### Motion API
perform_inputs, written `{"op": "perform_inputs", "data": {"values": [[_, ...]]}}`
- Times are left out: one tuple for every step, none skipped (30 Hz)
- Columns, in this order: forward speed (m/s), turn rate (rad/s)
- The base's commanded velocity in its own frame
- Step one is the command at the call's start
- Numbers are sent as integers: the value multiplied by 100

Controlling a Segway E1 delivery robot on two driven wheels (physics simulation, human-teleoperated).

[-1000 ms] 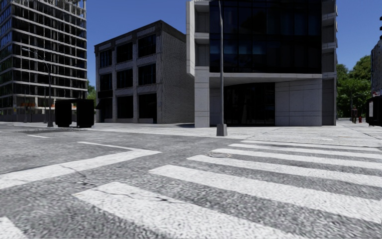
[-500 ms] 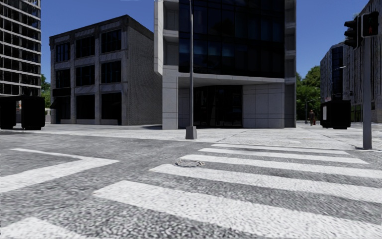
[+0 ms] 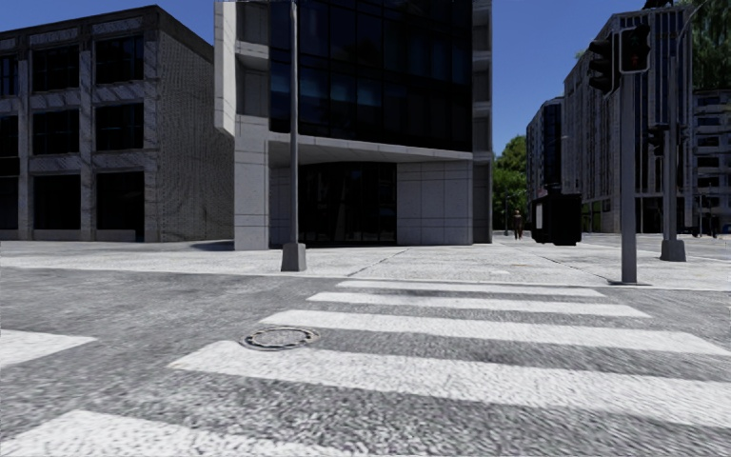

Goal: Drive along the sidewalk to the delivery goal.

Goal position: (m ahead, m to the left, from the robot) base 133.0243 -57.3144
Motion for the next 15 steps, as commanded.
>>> {"op": "perform_inputs", "data": {"values": [[169,0],[169,0],[172,0],[172,0],[172,0],[172,0],[172,0],[173,0],[173,-19],[173,-19],[173,-27],[173,-28],[173,-30],[173,-30],[173,-32]]}}
